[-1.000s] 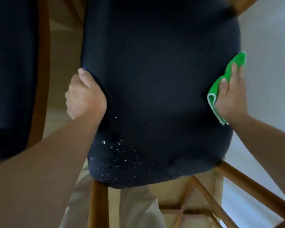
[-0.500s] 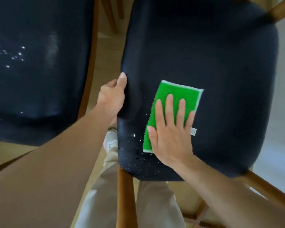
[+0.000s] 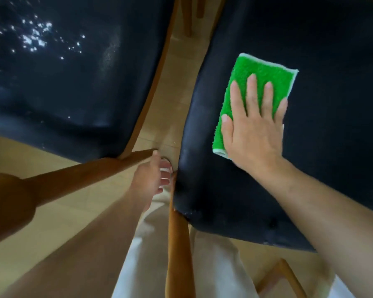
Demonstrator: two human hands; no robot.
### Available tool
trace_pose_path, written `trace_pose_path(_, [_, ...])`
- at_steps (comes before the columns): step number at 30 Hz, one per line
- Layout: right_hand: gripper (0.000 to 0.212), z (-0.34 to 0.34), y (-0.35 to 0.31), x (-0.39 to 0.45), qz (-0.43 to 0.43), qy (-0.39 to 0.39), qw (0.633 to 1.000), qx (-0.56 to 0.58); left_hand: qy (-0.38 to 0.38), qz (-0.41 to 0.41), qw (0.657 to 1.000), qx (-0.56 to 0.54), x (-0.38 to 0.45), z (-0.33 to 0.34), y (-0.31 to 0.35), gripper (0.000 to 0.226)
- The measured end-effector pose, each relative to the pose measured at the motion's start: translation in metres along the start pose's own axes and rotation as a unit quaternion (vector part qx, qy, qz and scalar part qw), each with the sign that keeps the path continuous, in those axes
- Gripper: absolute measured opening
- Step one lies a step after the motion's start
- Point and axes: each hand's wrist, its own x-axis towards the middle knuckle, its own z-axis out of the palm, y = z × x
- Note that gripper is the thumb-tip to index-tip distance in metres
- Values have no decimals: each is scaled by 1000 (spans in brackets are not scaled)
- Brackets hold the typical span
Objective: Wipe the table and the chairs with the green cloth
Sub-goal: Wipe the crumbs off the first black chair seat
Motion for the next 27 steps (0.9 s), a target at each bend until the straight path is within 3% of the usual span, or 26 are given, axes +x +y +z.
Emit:
trace_pose_path(2, [63, 5, -27, -18, -11, 11, 1000, 4, 1, -37, 999, -8, -5, -1, -16, 59])
trace_pose_path(4, [62, 12, -48, -55, -137, -10, 991, 3, -5, -55, 998, -6, -8, -2, -26, 61])
trace_pose_path(7, [64, 18, -44, -116, -376, -104, 920, -26, -9, -58, 998, -8, -11, -5, -29, 58])
trace_pose_path(11, [63, 20, 20, -135, -503, -122, 851, -87, 0, -38, 999, -2, -6, -12, -21, 53])
trace_pose_path(14, [59, 17, 30, -135, -493, -116, 859, -72, 6, -22, 1000, -10, 0, -9, -17, 52])
trace_pose_path(18, [58, 16, -24, -136, -446, -116, 885, -68, -13, 13, 1000, 21, 2, 2, -11, 55])
trace_pose_path(20, [52, 14, -51, -114, -458, -114, 880, -53, -10, 44, 998, 44, 4, 0, -6, 55])
trace_pose_path(23, [44, 7, -66, -66, -468, -113, 875, -56, -13, 19, 1000, 14, 6, -5, 1, 50])
trace_pose_path(27, [47, -9, -12, 0, -339, -44, 938, -48, -56, 56, 997, 14, 1, -2, 17, 47])
